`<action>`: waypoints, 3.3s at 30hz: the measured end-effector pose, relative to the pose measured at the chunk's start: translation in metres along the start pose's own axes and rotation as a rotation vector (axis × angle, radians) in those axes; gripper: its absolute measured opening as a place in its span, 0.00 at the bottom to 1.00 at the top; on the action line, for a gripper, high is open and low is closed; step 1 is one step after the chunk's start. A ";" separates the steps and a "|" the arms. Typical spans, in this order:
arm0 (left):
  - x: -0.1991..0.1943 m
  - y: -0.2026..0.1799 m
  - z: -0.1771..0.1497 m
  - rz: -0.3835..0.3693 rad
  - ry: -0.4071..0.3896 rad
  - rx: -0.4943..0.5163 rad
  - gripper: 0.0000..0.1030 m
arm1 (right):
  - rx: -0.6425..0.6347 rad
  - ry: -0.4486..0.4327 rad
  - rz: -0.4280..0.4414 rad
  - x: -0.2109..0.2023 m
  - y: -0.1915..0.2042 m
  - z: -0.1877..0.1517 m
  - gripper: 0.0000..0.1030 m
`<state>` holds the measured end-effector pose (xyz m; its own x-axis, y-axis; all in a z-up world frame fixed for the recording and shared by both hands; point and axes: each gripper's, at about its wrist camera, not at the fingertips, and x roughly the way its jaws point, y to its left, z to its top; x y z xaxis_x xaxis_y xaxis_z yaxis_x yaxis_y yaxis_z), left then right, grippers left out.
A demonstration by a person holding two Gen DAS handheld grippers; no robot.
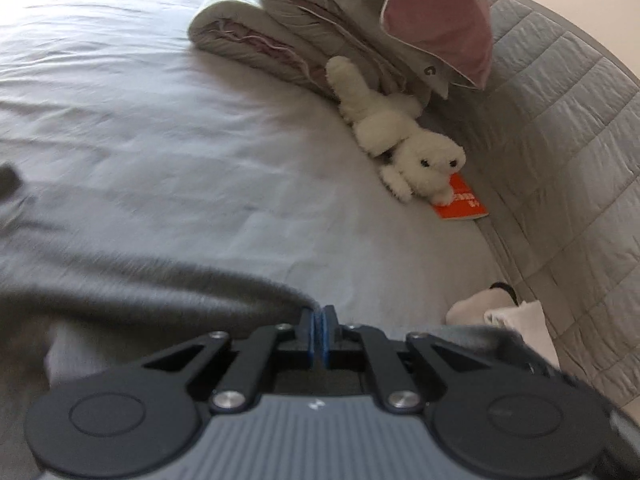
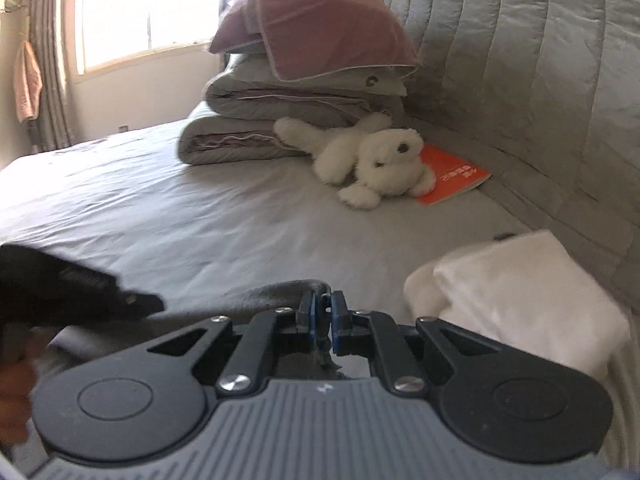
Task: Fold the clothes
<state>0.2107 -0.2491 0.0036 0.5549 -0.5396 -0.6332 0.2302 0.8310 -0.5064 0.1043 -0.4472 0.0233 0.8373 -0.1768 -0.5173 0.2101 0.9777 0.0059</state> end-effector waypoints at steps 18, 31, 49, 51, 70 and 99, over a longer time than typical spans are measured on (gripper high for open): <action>-0.018 0.128 0.080 0.219 0.017 0.331 0.58 | 0.044 0.102 0.027 0.113 -0.030 -0.032 0.18; -0.021 0.192 0.060 0.220 -0.054 0.339 0.35 | 0.112 0.042 0.142 0.113 -0.037 -0.035 0.50; -0.029 0.200 0.051 0.290 -0.398 0.003 0.02 | -0.163 -0.105 -0.177 0.118 0.008 -0.007 0.05; -0.021 0.208 0.051 0.283 -0.382 -0.031 0.02 | -0.173 -0.078 -0.191 0.131 0.009 -0.014 0.05; -0.040 0.169 0.049 0.050 -0.294 0.113 0.24 | -0.006 0.119 0.046 0.097 -0.015 -0.023 0.47; -0.015 0.069 -0.045 -0.244 -0.070 0.794 0.03 | -0.162 0.096 -0.115 0.093 0.007 -0.033 0.11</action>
<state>0.1823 -0.1898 -0.0483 0.4586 -0.7288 -0.5084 0.8311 0.5543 -0.0449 0.1675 -0.4534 -0.0530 0.7588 -0.2846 -0.5859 0.2116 0.9584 -0.1915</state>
